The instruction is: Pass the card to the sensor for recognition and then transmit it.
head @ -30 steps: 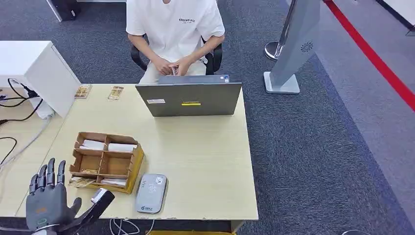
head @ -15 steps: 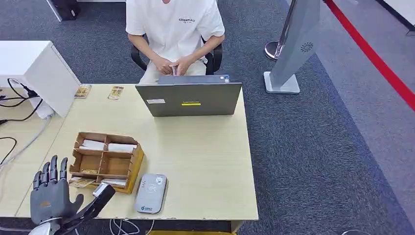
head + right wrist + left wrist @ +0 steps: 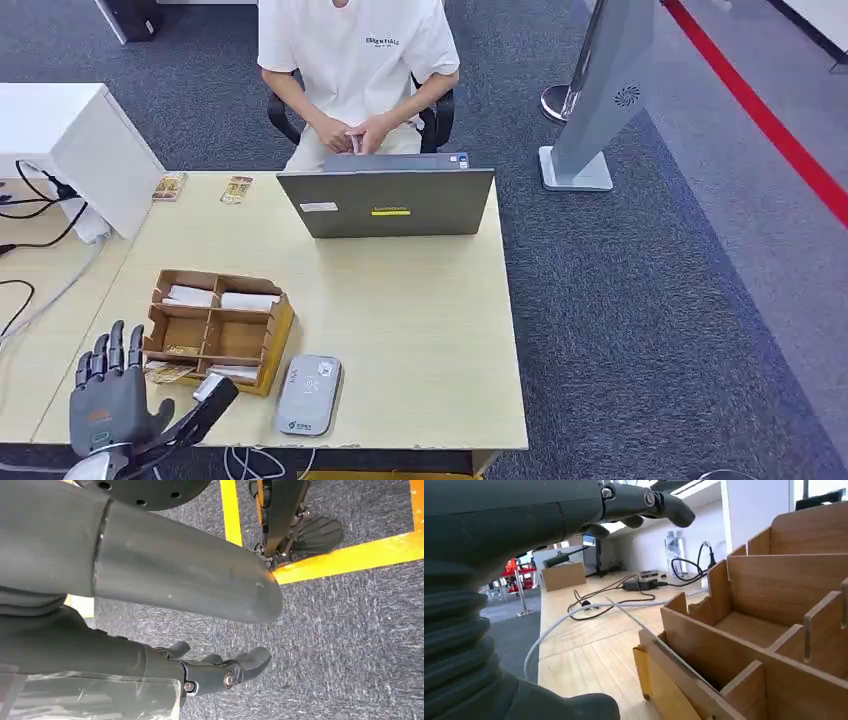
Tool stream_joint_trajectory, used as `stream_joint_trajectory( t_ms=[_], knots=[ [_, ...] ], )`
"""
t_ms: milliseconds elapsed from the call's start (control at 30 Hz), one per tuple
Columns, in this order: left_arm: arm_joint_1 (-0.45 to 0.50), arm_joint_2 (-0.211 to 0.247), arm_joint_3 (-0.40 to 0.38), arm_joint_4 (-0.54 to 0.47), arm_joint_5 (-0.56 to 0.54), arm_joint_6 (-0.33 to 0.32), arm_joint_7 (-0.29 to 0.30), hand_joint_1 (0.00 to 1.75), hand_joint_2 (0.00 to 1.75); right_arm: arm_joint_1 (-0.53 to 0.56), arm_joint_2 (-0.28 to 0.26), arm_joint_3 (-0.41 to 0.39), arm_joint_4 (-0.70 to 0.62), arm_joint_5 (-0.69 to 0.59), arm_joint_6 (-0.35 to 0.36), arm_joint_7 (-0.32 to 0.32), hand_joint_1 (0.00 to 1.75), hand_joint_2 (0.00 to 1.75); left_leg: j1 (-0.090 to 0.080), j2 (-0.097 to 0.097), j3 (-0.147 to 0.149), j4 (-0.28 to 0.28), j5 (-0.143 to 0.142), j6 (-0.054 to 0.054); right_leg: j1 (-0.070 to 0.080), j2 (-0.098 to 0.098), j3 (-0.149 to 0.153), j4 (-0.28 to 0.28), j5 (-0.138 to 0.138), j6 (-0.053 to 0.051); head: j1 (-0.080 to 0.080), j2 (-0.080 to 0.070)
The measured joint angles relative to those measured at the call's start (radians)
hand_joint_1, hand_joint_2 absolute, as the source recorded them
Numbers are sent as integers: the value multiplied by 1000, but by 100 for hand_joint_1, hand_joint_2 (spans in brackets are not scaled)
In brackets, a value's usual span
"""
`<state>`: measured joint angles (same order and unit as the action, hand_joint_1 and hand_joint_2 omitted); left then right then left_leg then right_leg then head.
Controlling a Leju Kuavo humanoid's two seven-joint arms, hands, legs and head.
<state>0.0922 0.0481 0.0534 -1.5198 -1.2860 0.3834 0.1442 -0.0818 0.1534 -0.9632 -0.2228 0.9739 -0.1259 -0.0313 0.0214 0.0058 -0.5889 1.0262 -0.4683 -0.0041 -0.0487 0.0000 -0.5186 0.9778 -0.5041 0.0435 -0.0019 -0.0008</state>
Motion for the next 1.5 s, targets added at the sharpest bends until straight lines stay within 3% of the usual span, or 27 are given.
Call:
stream_joint_trajectory(
  t_ms=[167, 200, 233, 733, 1300, 1500],
  knots=[
    [-9, 0, 0, 22, 1, 0, 0, 0, 175, -1, 0, 0, 0, 1, 0, 0, 0, 0, 0, 0, 0, 0, 0, 0, 0, 0, 1, 0, 0, 0, 0, 0],
    [-10, 0, 0, 26, 1, 0, -1, 17, 175, -1, 0, 0, 0, 1, 0, 0, 0, 0, 0, 0, 0, 0, 0, 0, 0, 0, 1, 0, 0, 0, 0, 0],
    [-10, 0, 0, 30, 1, 1, -2, 175, 175, -1, 0, 0, 0, 1, 0, 0, 0, 0, 0, 0, 0, 0, 0, 0, 0, 0, 1, 0, 0, 0, 0, 0],
    [-7, 0, -1, 42, 23, 46, -60, 175, 175, -1, 1, 0, 0, 13, 0, 3, 0, 0, 0, 0, 0, 0, 0, 0, 0, 0, 1, 0, 0, 0, 0, 0],
    [10, 0, -1, 55, 0, 76, -73, 175, 175, 5, 1, 0, 0, 21, -4, 36, 0, 0, 0, 0, 0, 0, 0, 0, 0, 0, 1, 0, 0, 0, 0, 0],
    [62, 11, -58, -61, -36, 55, -73, 175, 175, 14, 1, -1, 0, 13, -10, 38, 0, 0, 0, 0, 0, 0, 0, 0, 0, 0, -1, 0, 0, 0, 0, 0]
  ],
)
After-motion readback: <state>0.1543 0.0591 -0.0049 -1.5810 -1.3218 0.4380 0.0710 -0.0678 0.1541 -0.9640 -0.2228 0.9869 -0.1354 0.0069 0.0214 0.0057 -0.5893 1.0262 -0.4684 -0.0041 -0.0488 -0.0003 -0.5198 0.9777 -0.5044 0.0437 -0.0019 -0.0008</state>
